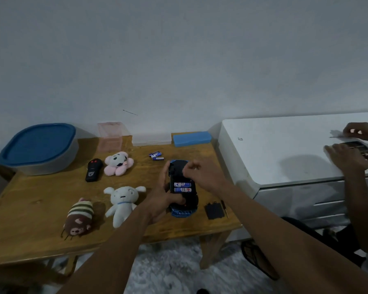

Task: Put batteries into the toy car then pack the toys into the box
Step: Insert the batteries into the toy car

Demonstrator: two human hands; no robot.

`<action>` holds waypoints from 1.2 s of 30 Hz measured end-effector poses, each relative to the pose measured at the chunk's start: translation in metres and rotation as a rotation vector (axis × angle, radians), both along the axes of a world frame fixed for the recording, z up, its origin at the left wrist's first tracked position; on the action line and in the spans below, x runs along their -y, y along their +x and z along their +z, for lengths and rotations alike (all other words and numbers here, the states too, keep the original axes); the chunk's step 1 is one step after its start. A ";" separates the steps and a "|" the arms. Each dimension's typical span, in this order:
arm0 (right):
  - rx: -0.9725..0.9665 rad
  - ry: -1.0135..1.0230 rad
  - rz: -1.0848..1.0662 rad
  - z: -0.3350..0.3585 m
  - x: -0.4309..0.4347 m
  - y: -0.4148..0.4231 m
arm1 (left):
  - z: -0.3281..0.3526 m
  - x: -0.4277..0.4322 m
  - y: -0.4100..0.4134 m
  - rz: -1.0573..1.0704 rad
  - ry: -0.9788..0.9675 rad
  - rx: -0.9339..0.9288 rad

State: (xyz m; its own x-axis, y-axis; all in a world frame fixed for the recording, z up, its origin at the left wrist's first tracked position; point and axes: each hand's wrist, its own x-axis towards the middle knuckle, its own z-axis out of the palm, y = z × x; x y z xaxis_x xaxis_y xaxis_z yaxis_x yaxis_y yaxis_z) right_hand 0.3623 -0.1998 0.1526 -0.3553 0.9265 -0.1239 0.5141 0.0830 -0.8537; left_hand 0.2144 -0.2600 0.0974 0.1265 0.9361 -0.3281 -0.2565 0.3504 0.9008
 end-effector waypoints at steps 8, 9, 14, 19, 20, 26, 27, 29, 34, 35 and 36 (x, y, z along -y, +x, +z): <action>0.409 0.477 0.568 -0.015 -0.026 0.010 | -0.004 -0.008 0.005 -0.075 -0.030 -0.028; 0.421 0.501 0.612 -0.014 -0.029 0.010 | -0.005 -0.009 0.004 -0.077 -0.040 -0.026; 0.458 0.550 0.773 -0.009 -0.038 0.010 | -0.006 -0.015 0.004 -0.086 -0.069 -0.034; 0.493 0.569 0.907 -0.012 -0.047 0.012 | -0.011 -0.017 0.006 -0.115 -0.075 -0.025; 0.492 0.563 0.929 -0.012 -0.048 0.012 | -0.011 -0.017 0.007 -0.120 -0.073 -0.022; 0.361 0.462 0.938 -0.021 -0.051 0.019 | -0.015 -0.013 0.017 -0.095 -0.064 -0.014; 0.310 0.446 0.898 -0.023 -0.051 0.021 | -0.015 -0.013 0.017 -0.085 -0.068 -0.008; 0.161 0.357 0.760 -0.027 -0.050 0.025 | -0.014 -0.014 0.016 -0.066 -0.067 -0.020; -0.220 0.078 0.218 -0.026 -0.047 0.028 | -0.002 -0.021 0.014 0.010 -0.054 -0.003; -0.283 -0.003 0.122 -0.024 -0.046 0.027 | -0.001 -0.021 0.014 0.017 -0.051 -0.007; -0.375 -0.126 0.031 -0.023 -0.045 0.025 | -0.001 -0.021 0.014 0.022 -0.046 -0.012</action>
